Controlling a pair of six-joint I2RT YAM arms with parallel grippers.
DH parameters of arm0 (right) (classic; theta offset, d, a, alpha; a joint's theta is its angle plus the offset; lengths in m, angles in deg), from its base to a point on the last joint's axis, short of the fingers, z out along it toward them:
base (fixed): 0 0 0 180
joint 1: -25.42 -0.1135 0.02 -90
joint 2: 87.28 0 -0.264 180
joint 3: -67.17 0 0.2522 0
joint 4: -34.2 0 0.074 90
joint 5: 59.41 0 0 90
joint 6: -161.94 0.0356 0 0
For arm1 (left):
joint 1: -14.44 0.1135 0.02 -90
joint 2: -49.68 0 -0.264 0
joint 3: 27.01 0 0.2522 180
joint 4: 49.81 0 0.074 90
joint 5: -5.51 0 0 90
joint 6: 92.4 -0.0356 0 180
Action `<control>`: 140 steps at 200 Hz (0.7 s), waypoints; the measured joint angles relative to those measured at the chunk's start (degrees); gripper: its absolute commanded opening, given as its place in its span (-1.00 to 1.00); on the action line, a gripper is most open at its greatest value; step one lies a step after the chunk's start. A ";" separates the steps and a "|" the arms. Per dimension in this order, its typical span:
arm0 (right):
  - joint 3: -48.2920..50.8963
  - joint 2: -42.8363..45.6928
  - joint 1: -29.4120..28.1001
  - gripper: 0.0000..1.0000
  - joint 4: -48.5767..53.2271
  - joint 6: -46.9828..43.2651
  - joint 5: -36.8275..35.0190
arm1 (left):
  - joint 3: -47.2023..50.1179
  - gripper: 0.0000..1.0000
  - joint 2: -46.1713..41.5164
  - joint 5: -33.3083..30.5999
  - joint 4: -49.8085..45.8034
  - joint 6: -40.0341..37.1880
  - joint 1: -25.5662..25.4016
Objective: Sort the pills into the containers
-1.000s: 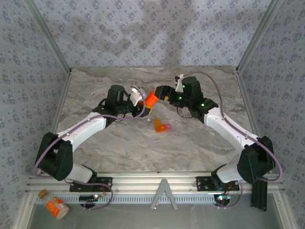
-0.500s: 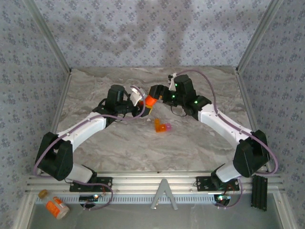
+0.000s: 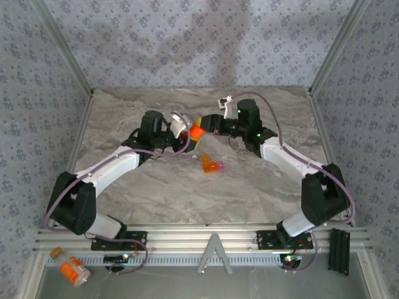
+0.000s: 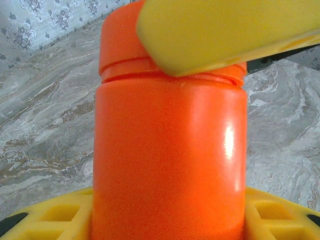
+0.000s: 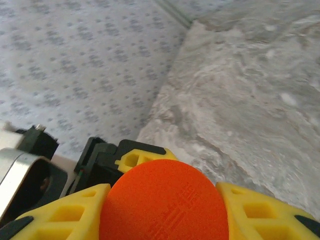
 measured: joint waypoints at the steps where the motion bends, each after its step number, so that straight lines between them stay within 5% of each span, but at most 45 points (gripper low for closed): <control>1: 0.04 -0.17 0.11 -0.01 -0.35 0.02 0.35 | -0.02 -1.00 0.00 -0.04 -0.02 0.13 0.00; 26: 1.92 -4.20 2.45 0.36 -11.13 2.27 8.79 | 0.00 -1.00 0.00 -0.50 -0.46 0.85 0.07; 59: 3.65 -3.41 4.70 0.67 -15.52 6.71 8.35 | 0.00 -1.00 0.00 0.24 -0.24 0.66 -0.07; 83: 3.58 1.46 6.43 1.00 -6.93 4.07 2.67 | 0.00 -1.00 -0.04 0.44 0.17 0.63 -0.07; 114: 1.11 7.52 7.04 1.00 7.15 -3.32 -6.34 | 0.00 -1.00 -0.07 0.57 0.76 0.63 -0.07; 140: -1.88 9.81 6.03 1.00 19.21 -7.93 -21.35 | 0.00 -1.00 -0.09 0.63 0.96 0.61 -0.07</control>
